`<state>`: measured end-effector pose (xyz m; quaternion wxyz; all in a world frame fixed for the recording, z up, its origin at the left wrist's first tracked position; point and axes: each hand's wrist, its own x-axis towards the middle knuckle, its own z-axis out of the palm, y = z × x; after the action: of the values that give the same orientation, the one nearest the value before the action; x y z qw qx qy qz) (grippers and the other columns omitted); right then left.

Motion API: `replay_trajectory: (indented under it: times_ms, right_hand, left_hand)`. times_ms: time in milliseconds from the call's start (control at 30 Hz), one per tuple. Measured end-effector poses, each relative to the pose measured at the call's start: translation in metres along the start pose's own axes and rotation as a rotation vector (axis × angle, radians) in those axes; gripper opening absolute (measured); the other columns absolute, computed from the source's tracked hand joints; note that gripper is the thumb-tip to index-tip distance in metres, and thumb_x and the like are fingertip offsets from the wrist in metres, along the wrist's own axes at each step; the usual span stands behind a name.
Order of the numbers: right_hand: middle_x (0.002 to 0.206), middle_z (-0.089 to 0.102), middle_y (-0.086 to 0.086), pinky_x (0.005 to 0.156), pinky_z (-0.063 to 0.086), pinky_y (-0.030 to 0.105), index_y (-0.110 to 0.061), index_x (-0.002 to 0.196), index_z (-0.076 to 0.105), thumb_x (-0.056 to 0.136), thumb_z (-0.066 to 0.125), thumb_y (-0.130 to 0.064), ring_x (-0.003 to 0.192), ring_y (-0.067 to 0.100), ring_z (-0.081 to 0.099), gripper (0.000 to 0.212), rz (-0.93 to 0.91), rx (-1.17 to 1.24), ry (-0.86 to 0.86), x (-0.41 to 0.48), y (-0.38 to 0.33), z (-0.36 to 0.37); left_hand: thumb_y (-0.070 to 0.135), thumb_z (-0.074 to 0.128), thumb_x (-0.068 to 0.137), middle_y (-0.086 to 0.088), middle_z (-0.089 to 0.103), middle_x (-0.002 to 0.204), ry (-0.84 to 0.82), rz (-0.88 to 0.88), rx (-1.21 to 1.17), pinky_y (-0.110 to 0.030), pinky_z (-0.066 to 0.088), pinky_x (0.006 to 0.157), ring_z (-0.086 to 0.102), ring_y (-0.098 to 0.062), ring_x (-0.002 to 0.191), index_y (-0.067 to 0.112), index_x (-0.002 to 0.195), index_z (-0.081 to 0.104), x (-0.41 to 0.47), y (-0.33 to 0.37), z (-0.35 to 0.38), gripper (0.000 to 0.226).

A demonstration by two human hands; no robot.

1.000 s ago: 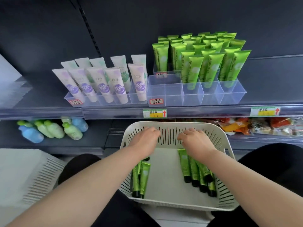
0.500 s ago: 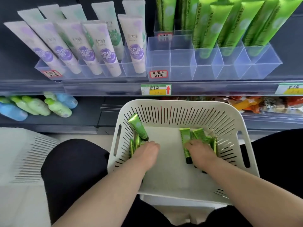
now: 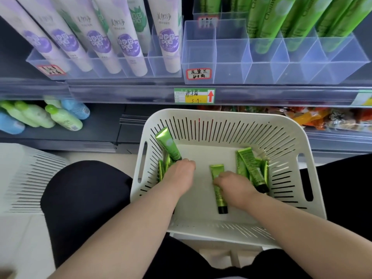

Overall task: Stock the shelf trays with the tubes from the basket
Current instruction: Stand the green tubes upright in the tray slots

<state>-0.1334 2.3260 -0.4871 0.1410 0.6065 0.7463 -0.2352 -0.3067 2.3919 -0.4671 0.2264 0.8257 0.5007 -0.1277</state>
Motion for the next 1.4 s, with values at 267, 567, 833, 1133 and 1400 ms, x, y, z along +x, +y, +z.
replay_trajectory:
  times_ms: [267,567,833,1133,1400]
  right_hand:
    - [0.16,0.007,0.005,0.116,0.012,0.042,-0.018,0.152,0.007,0.091,0.056,-0.033,0.146,0.022,0.007,0.08,0.128,0.104,-0.076,0.021,0.016,-0.007]
    - [0.121,0.05,0.007,0.093,0.045,0.03,-0.017,0.127,0.053,0.079,0.072,-0.018,0.112,0.025,0.053,0.051,0.163,0.396,-0.015,0.024,0.01,-0.018]
    - [0.1,0.059,-0.004,0.073,0.043,0.024,-0.02,0.106,0.056,0.088,0.058,-0.011,0.086,0.013,0.055,0.02,0.075,0.55,0.075,0.003,0.007,-0.037]
    - [0.126,0.045,0.002,0.098,0.042,0.037,-0.022,0.124,0.051,0.091,0.054,-0.019,0.118,0.022,0.044,0.034,0.013,0.334,0.009,-0.003,-0.005,-0.018]
    - [0.126,0.042,0.006,0.09,0.043,0.039,-0.019,0.136,0.034,0.069,0.075,-0.051,0.114,0.026,0.044,0.086,-0.039,0.035,-0.111,0.008,-0.006,0.013]
  left_hand:
    - [-0.013,0.043,0.085,-0.013,0.06,0.116,0.11,-0.22,-0.091,-0.042,0.051,0.084,0.059,-0.03,0.104,0.006,0.121,0.057,-0.002,-0.012,-0.012,0.043]
    - [-0.011,0.041,0.089,-0.013,0.062,0.111,0.08,-0.301,-0.084,-0.036,0.046,0.076,0.06,-0.03,0.1,0.005,0.119,0.057,-0.001,-0.013,-0.008,0.037]
    - [-0.012,0.044,0.086,-0.016,0.059,0.11,-0.072,-0.277,-0.039,-0.038,0.048,0.076,0.061,-0.032,0.099,0.004,0.115,0.051,0.005,-0.002,0.006,0.034]
    - [-0.014,0.051,0.083,-0.018,0.052,0.119,-0.082,-0.231,0.113,-0.037,0.047,0.082,0.056,-0.032,0.108,0.002,0.125,0.044,0.008,0.005,0.011,0.046]
    - [-0.017,0.045,0.081,-0.014,0.054,0.118,0.053,-0.117,-0.014,-0.04,0.051,0.08,0.06,-0.032,0.099,0.005,0.124,0.049,0.007,0.009,0.007,0.049]
